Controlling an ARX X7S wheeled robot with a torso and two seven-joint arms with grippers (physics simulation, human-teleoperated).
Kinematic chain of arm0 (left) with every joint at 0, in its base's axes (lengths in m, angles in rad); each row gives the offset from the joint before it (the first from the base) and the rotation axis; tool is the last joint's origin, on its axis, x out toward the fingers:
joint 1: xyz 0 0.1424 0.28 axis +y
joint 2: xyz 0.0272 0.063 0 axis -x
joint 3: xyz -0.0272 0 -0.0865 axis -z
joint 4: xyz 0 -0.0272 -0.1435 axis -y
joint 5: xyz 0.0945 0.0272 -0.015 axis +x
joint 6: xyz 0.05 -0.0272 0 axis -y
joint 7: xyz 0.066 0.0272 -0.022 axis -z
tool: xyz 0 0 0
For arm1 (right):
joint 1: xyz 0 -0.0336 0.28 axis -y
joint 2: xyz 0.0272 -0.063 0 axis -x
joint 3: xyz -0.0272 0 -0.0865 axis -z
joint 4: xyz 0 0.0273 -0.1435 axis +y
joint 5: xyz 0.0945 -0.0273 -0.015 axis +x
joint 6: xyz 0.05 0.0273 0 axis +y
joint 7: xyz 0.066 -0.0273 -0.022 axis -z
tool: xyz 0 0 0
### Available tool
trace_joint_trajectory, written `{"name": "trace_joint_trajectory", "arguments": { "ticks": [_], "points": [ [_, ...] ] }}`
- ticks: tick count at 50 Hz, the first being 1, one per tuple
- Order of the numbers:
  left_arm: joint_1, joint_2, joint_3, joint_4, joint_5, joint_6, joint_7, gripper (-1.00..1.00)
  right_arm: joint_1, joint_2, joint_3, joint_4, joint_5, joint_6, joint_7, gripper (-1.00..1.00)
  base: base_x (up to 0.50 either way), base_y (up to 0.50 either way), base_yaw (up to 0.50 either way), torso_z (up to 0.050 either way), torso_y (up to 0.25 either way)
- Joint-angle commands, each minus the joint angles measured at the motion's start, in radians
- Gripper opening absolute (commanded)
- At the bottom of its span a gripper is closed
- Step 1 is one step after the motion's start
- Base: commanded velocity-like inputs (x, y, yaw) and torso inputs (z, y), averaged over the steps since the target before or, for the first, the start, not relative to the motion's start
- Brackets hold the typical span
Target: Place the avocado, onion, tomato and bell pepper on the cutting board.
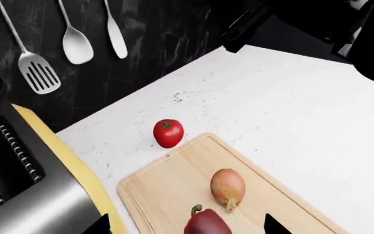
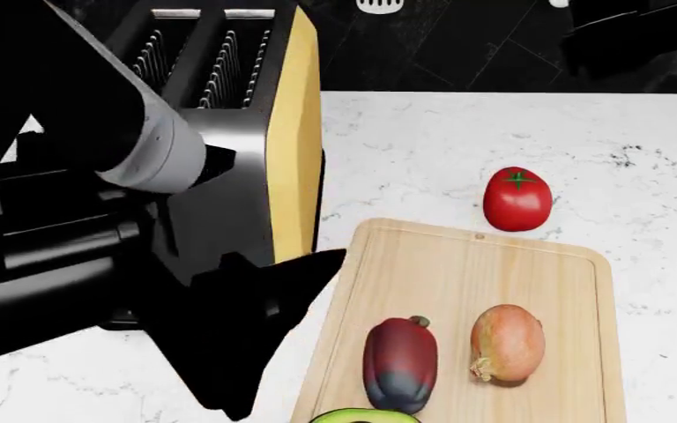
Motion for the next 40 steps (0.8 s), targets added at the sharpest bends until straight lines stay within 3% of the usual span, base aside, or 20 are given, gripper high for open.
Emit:
{"name": "trace_joint_trajectory", "arguments": {
  "ticks": [1, 13, 22, 40],
  "points": [
    [0.021, -0.124, -0.099, 0.175, -0.080, 0.079, -0.084, 1.00, 0.017, -0.020, -0.004, 0.009, -0.029, -0.005, -0.029, 1.00, 0.00, 0.00, 0.00, 0.000, 0.000],
    [0.043, -0.337, -0.173, 0.345, -0.117, 0.175, -0.206, 1.00, 0.081, -0.002, -0.091, 0.081, -0.025, -0.004, -0.084, 1.00, 0.00, 0.00, 0.00, 0.000, 0.000],
    [0.081, -0.497, -0.205, 0.398, -0.086, 0.212, -0.214, 1.00, 0.184, -0.005, -0.205, 0.217, -0.021, 0.016, -0.161, 1.00, 0.00, 0.00, 0.00, 0.000, 0.000],
    [0.043, -0.626, -0.258, 0.425, -0.122, 0.215, -0.254, 1.00, 0.311, -0.047, -0.285, 0.527, 0.001, 0.002, -0.257, 1.00, 0.00, 0.00, 0.00, 0.000, 0.000]
  ]
}}
